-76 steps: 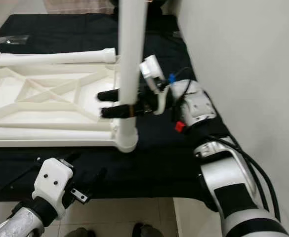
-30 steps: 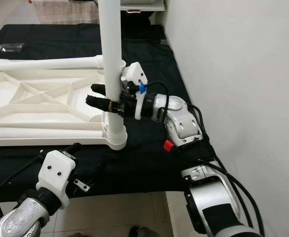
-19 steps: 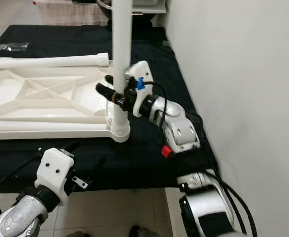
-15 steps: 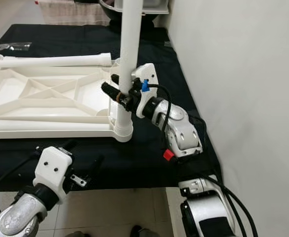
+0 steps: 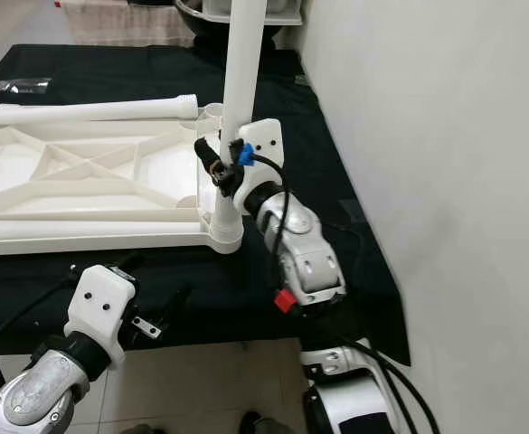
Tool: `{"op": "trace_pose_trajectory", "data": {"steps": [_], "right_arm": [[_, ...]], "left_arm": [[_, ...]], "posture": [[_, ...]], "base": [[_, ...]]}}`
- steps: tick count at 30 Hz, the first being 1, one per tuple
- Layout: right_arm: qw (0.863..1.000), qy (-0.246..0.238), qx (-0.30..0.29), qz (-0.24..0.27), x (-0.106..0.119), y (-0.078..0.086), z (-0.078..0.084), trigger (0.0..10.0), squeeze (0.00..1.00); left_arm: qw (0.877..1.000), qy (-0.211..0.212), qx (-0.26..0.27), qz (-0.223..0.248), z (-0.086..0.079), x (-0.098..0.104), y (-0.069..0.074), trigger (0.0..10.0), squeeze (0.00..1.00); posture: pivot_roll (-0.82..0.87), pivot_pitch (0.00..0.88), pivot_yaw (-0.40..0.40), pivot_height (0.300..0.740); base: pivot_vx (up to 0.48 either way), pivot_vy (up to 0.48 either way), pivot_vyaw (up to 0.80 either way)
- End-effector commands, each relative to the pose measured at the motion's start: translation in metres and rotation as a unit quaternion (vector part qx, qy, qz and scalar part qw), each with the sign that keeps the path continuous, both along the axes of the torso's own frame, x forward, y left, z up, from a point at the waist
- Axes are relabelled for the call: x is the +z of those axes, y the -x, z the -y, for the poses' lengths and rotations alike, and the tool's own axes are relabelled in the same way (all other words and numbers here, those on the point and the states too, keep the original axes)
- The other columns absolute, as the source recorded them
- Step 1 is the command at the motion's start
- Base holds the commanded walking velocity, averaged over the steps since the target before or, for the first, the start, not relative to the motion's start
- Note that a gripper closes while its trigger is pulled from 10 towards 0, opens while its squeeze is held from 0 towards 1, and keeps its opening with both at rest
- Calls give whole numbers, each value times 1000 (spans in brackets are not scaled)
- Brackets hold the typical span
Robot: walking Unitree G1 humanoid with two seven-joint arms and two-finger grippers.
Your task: Building children table
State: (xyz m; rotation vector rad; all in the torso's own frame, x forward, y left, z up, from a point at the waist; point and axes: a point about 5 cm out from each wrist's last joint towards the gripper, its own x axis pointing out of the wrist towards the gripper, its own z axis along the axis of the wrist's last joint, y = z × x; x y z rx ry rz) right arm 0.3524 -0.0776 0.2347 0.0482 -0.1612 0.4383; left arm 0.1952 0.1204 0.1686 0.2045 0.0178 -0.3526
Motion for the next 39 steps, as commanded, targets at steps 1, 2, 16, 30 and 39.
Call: {"op": "trace_pose_trajectory", "data": {"steps": [1, 2, 16, 30, 39], "right_arm": [[995, 6, -66, -78, -32, -6, 18, 10000, 0], [993, 9, -84, -81, -32, -8, 19, 10000, 0], [909, -44, -408, -75, -24, -16, 38, 10000, 0], [803, -88, -577, -120, -14, -24, 13, 10000, 0], [789, -95, -592, -133, -11, -29, 0, 10000, 0]], "left_arm": [[1000, 2, -6, -9, 2, -4, 1, 10000, 0], [1000, 3, -5, -9, 2, -4, 1, 10000, 0], [1000, 5, -7, -8, 4, -5, -1, 10000, 0], [1000, 9, -10, -4, 7, -3, -1, 10000, 0], [1000, 16, -23, 2, 10, 1, 0, 10000, 0]], "posture": [[156, 178, -83, 740], [156, 178, -83, 740], [154, 173, -82, 740], [177, 175, -90, 740], [191, 175, -97, 740]], "base": [[0, 0, 0], [0, 0, 0], [0, 0, 0], [0, 0, 0], [0, 0, 0]]}}
